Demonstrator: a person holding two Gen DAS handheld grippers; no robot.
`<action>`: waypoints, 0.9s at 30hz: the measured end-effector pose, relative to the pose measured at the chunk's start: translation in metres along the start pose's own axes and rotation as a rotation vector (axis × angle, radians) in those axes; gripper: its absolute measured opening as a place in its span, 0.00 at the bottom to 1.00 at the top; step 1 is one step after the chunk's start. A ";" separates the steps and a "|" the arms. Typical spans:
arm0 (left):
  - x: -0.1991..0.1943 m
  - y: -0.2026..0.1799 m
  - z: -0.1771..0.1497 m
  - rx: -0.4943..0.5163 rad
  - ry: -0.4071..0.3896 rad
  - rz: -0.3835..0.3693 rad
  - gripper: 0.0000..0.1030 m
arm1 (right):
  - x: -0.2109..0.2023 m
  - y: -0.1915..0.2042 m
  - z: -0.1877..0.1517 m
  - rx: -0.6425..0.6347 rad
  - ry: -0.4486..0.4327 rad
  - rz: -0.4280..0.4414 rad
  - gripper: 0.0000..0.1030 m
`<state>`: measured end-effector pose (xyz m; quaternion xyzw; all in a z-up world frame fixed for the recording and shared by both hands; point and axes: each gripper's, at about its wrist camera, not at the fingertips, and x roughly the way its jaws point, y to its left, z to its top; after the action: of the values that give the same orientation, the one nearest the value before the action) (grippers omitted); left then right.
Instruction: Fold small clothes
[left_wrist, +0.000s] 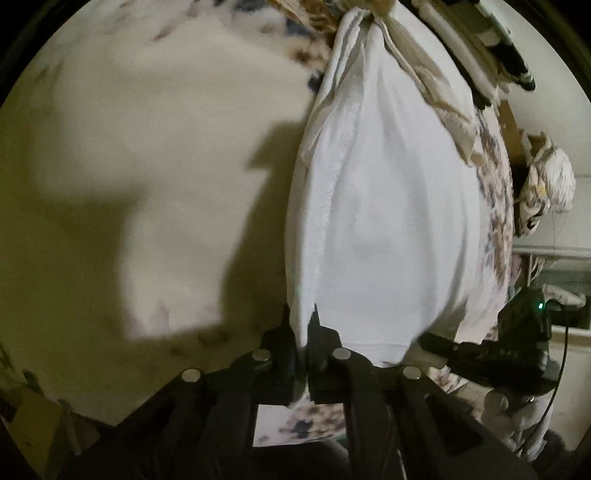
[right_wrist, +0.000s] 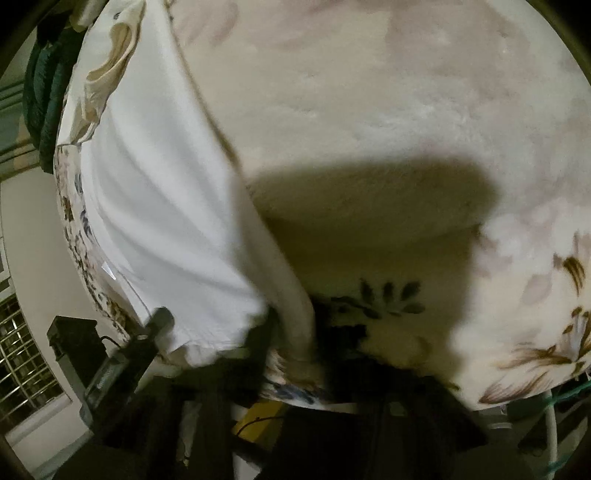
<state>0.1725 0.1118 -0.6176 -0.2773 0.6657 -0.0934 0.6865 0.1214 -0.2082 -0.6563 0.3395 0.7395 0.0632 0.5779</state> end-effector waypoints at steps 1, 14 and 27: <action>-0.002 0.001 0.000 -0.020 0.003 -0.014 0.03 | -0.003 0.002 -0.001 -0.007 -0.007 0.003 0.08; -0.087 -0.043 0.069 -0.160 -0.109 -0.303 0.02 | -0.098 0.047 0.013 -0.046 -0.093 0.267 0.07; -0.055 -0.102 0.265 -0.054 -0.240 -0.337 0.08 | -0.153 0.165 0.210 -0.137 -0.328 0.301 0.08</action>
<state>0.4478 0.1224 -0.5291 -0.4121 0.5256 -0.1555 0.7278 0.3959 -0.2331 -0.5204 0.4114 0.5708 0.1426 0.6962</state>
